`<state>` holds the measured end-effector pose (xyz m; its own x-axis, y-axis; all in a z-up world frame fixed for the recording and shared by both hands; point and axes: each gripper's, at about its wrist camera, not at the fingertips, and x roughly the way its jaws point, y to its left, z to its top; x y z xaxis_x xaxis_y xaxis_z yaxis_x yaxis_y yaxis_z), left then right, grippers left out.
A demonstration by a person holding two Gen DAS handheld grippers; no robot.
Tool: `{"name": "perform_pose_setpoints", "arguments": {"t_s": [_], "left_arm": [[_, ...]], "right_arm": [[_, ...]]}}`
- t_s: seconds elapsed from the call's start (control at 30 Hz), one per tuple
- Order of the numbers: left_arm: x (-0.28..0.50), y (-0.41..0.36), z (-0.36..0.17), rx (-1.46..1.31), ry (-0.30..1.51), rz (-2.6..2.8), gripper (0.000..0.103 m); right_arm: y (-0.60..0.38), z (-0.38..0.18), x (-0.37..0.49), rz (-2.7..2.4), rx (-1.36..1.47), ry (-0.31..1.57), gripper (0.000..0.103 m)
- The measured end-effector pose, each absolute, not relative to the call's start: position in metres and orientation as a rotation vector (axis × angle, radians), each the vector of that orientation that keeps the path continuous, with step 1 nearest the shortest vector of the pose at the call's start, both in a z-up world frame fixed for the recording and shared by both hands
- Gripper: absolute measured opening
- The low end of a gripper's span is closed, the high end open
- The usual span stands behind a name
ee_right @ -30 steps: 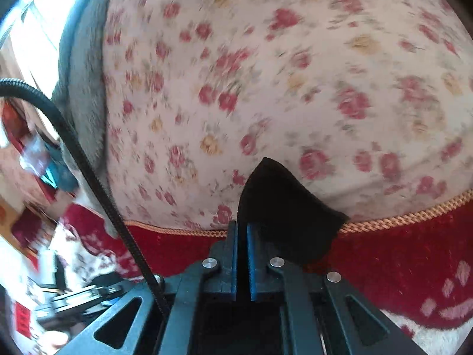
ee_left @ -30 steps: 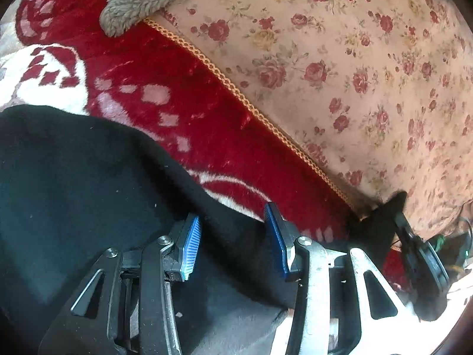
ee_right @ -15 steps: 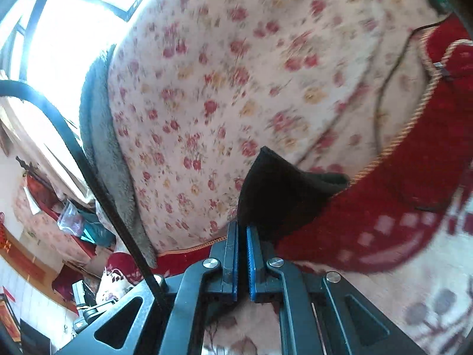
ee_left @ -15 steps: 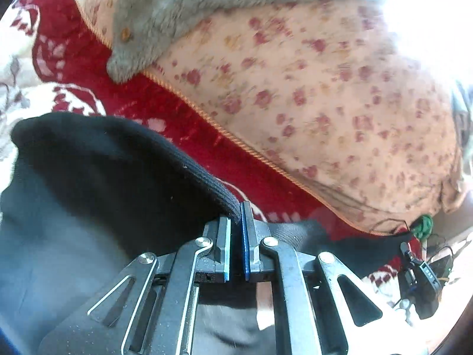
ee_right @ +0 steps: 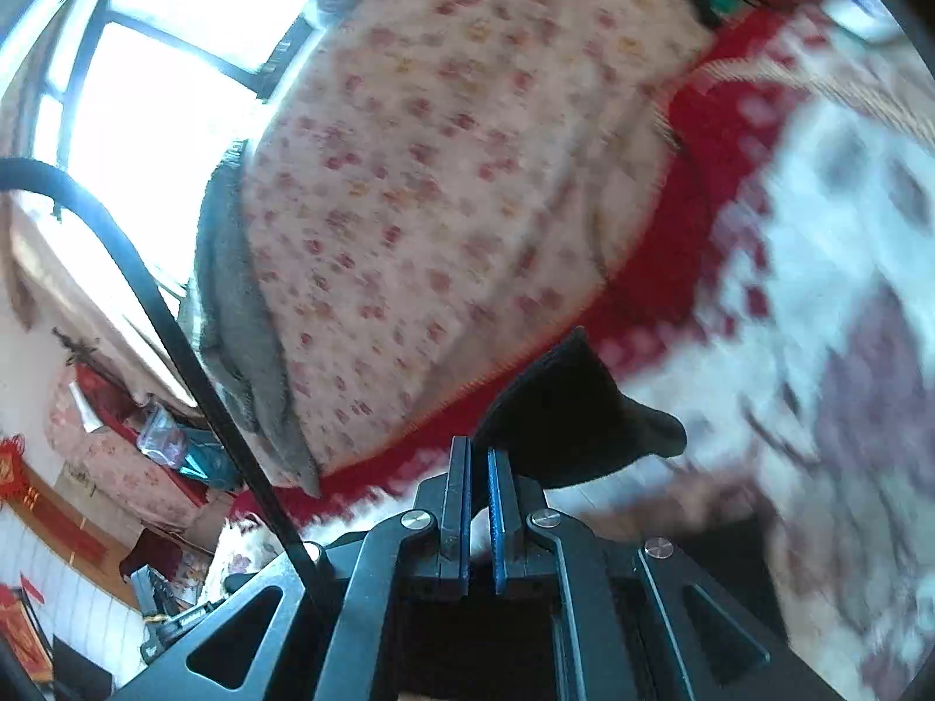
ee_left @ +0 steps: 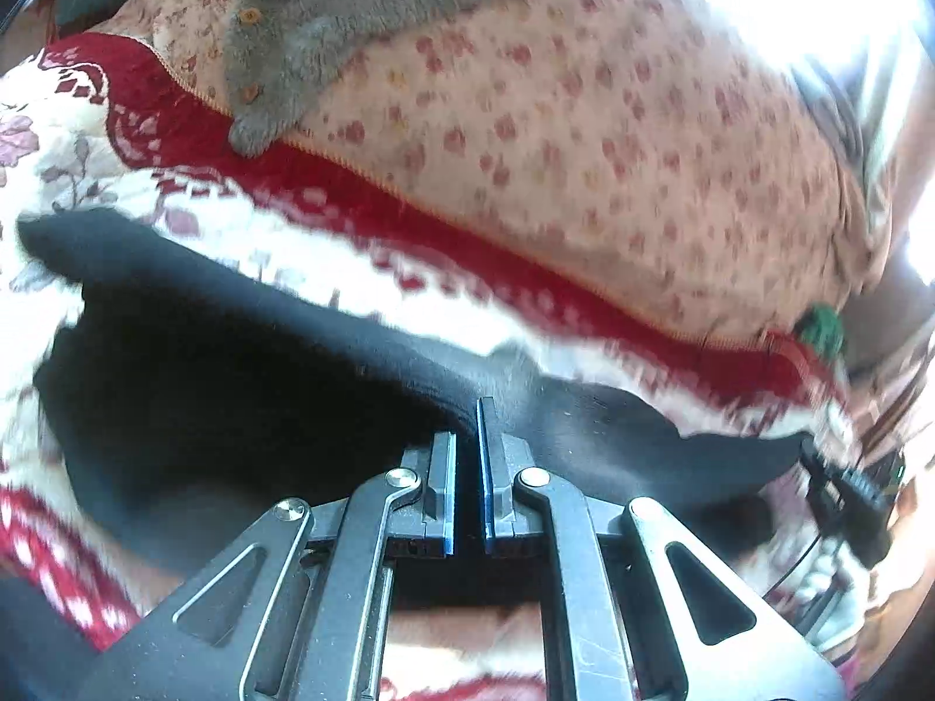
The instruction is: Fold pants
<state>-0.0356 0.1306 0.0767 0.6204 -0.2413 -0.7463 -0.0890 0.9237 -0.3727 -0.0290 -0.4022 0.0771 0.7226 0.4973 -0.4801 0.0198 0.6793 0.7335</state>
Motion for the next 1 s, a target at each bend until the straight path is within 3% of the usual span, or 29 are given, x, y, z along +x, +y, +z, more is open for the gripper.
{"name": "perform_pose_setpoints", "arguments": {"t_s": [0.23,0.47,0.67,0.7,0.8,1.0], "left_arm": [[-0.059,0.129,0.048,-0.416,0.961,-0.08,0.005],[-0.07,0.132,0.069,-0.384,0.9,-0.094,0.005],[-0.069,0.13,0.052,-0.353,0.944,-0.079,0.005],[-0.07,0.129,0.05,-0.336,0.948,-0.076,0.005],[-0.075,0.126,0.048,-0.292,0.95,-0.086,0.007],[-0.097,0.122,0.066,-0.188,0.891,-0.067,0.007]], "right_arm": [[-0.422,0.034,-0.078,0.251,0.896,0.755,0.004],[-0.427,0.051,-0.106,0.28,0.894,0.712,0.003],[-0.448,0.049,-0.112,0.136,0.896,0.733,0.007],[-0.45,0.052,-0.11,0.122,0.875,0.734,0.011],[-0.451,0.06,-0.097,0.106,0.817,0.763,0.041],[-0.447,0.064,-0.056,0.135,0.773,0.848,0.044]]}}
